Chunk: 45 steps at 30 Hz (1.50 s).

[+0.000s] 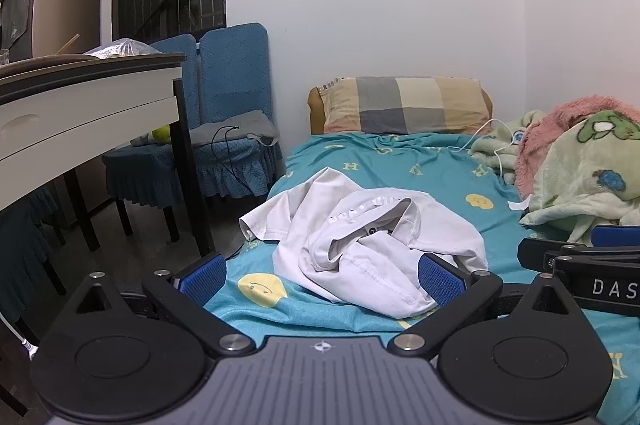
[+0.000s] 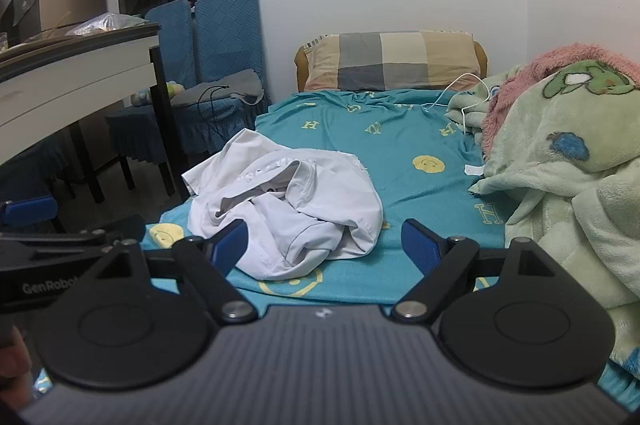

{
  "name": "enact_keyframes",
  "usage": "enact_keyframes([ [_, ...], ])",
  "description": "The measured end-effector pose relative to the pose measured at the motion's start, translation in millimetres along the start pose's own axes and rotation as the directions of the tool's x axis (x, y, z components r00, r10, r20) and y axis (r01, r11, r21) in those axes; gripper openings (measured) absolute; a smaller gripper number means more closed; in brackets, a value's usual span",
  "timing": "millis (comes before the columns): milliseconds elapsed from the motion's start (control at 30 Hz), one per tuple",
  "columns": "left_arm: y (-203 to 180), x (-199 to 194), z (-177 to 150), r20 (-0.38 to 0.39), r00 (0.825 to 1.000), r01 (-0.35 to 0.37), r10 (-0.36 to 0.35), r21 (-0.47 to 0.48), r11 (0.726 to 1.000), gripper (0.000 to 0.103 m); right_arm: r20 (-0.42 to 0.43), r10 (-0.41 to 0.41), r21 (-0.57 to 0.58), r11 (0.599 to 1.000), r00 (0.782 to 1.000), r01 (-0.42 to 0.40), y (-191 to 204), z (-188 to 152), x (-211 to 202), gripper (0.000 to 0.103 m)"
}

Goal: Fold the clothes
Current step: 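Move both grippers toward the crumpled white T-shirt on the bed, then grasp the T-shirt edge with the left gripper while the right gripper grasps another edge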

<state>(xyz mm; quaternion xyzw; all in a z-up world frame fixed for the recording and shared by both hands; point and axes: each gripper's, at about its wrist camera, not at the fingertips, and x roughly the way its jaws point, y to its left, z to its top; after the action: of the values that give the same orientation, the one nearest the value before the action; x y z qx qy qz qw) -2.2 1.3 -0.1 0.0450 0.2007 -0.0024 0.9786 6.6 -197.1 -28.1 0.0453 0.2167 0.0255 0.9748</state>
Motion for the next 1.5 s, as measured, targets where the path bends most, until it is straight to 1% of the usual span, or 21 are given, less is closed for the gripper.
enact_keyframes([
  [267, -1.1, 0.8, -5.4, 0.016, 1.000, -0.010, 0.010, 0.015, 1.000, 0.103, 0.003, 0.017, 0.026, 1.000, 1.000, -0.017, -0.1, 2.3, -1.8, 0.085],
  [400, 0.3, -0.2, -6.5, 0.018, 1.000, -0.005, 0.005, -0.017, 1.000, 0.103, 0.024, 0.021, 0.050, 0.998, 0.999, -0.023, -3.8, 6.4, -8.0, 0.085],
  [533, 0.9, -5.0, -2.2, 0.021, 1.000, -0.016, 0.017, -0.046, 0.999, 0.103, 0.052, 0.014, 0.088, 0.996, 0.999, -0.018, -14.2, 11.1, -15.6, 0.085],
  [700, -12.5, -2.6, 11.8, -0.018, 0.999, -0.045, 0.045, -0.024, 0.999, 0.103, 0.062, 0.019, 0.168, 0.985, 0.998, -0.029, -35.1, 15.5, -22.2, 0.085],
  [833, -28.3, 8.9, 32.4, -0.035, 0.997, -0.073, 0.073, 0.008, 0.997, 0.103, 0.044, 0.017, 0.244, 0.969, 0.999, -0.028, -49.1, 18.0, -29.0, 0.085],
  [900, -33.4, 24.3, 43.9, -0.063, 0.994, -0.089, 0.090, 0.014, 0.996, 0.102, 0.053, 0.029, 0.275, 0.961, 0.998, -0.042, -53.6, 18.9, -34.8, 0.085],
  [967, -32.6, 45.5, 50.8, -0.097, 0.992, -0.088, 0.086, -0.014, 0.996, 0.102, 0.066, 0.022, 0.278, 0.960, 0.998, -0.039, -55.0, 19.6, -37.2, 0.085],
  [1033, -27.9, 73.7, 51.9, -0.142, 0.986, -0.094, 0.087, -0.044, 0.995, 0.100, 0.069, 0.007, 0.265, 0.964, 0.998, -0.025, -55.1, 18.5, -33.5, 0.085],
  [1167, -12.6, 134.3, 37.8, -0.203, 0.973, -0.121, 0.109, -0.049, 0.991, 0.094, 0.046, -0.014, 0.239, 0.971, 0.999, 0.003, -55.4, 15.0, -11.4, 0.085],
  [1233, -6.4, 163.4, 27.3, -0.234, 0.967, -0.115, 0.102, -0.041, 0.993, 0.087, 0.034, -0.023, 0.237, 0.971, 0.999, 0.015, -56.1, 13.9, 0.9, 0.085],
  [1267, -3.3, 176.9, 22.6, -0.247, 0.965, -0.103, 0.090, -0.038, 0.994, 0.086, 0.028, -0.028, 0.236, 0.972, 0.999, 0.021, -56.5, 13.4, 7.0, 0.085],
  [1333, 1.2, 199.0, 13.1, -0.253, 0.965, -0.082, 0.071, -0.033, 0.996, 0.083, 0.016, -0.037, 0.234, 0.972, 0.999, 0.032, -57.2, 12.4, 19.3, 0.085],
  [1400, 3.0, 218.4, 5.1, -0.237, 0.970, -0.066, 0.056, -0.033, 0.997, 0.081, 0.004, -0.046, 0.232, 0.972, 0.999, 0.044, -57.9, 11.4, 31.6, 0.085],
  [1467, 5.4, 234.0, -1.0, -0.230, 0.972, -0.047, 0.036, -0.041, 0.998, 0.074, -0.008, -0.053, 0.225, 0.973, 0.999, 0.054, -57.3, 8.4, 41.2, 0.085],
  [1500, 6.6, 241.7, -4.0, -0.227, 0.974, -0.036, 0.025, -0.045, 0.998, 0.065, -0.019, -0.056, 0.214, 0.975, 0.998, 0.059, -55.9, 6.4, 46.4, 0.085],
])
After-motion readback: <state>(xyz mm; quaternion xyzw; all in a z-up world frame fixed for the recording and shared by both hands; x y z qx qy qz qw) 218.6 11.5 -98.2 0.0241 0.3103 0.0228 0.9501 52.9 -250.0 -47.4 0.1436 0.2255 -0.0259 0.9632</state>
